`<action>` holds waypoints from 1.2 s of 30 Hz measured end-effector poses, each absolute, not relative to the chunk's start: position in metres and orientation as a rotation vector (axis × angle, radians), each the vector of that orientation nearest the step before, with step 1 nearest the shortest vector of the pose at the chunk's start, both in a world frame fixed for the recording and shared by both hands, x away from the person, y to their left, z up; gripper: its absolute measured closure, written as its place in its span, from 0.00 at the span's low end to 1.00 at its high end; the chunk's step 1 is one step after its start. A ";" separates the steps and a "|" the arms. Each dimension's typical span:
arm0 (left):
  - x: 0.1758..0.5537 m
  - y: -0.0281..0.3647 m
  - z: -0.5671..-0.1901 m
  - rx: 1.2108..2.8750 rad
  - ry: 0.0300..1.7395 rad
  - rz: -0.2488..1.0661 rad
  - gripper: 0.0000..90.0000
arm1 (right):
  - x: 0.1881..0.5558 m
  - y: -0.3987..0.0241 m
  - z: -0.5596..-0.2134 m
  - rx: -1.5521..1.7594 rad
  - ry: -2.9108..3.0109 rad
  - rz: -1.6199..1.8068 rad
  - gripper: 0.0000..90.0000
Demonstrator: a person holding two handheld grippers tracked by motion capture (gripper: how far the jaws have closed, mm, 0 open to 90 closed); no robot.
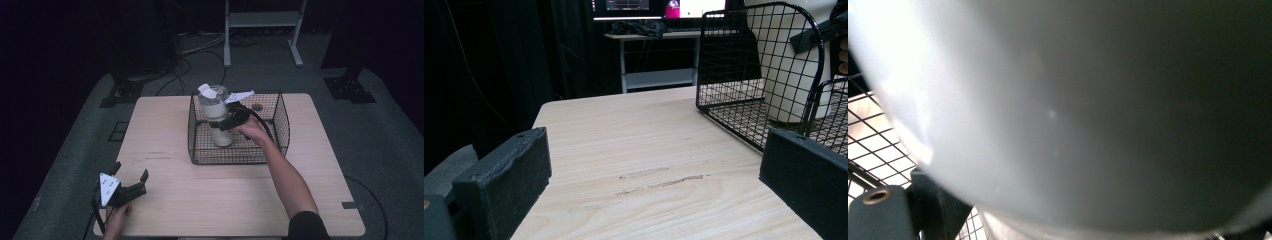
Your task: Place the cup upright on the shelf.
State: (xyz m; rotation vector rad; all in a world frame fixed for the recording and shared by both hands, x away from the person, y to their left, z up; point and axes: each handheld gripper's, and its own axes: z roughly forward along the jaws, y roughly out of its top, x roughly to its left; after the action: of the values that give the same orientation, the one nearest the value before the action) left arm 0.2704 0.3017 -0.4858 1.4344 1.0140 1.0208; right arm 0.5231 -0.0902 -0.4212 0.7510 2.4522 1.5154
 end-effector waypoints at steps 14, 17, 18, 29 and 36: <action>0.270 0.301 -0.486 1.436 1.008 1.025 0.00 | 0.520 -0.102 -0.424 0.660 2.478 1.517 0.10; 0.270 0.301 -0.486 1.438 1.010 1.025 0.00 | 0.519 -0.104 -0.425 0.641 2.476 1.515 0.10; 0.270 0.301 -0.486 1.438 1.010 1.024 0.00 | 0.518 -0.104 -0.426 0.626 2.478 1.516 0.10; 0.270 0.301 -0.486 1.437 1.011 1.025 0.00 | 0.517 -0.109 -0.427 0.591 2.482 1.524 0.09; 0.270 0.302 -0.486 1.437 1.012 1.021 0.00 | 0.517 -0.112 -0.427 0.591 2.495 1.519 0.09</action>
State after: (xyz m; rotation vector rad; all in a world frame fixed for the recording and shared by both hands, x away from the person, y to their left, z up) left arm 0.2700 0.3016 -0.4858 1.4367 1.0119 1.0212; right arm 0.5172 -0.1124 -0.4273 0.5913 2.4955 1.5191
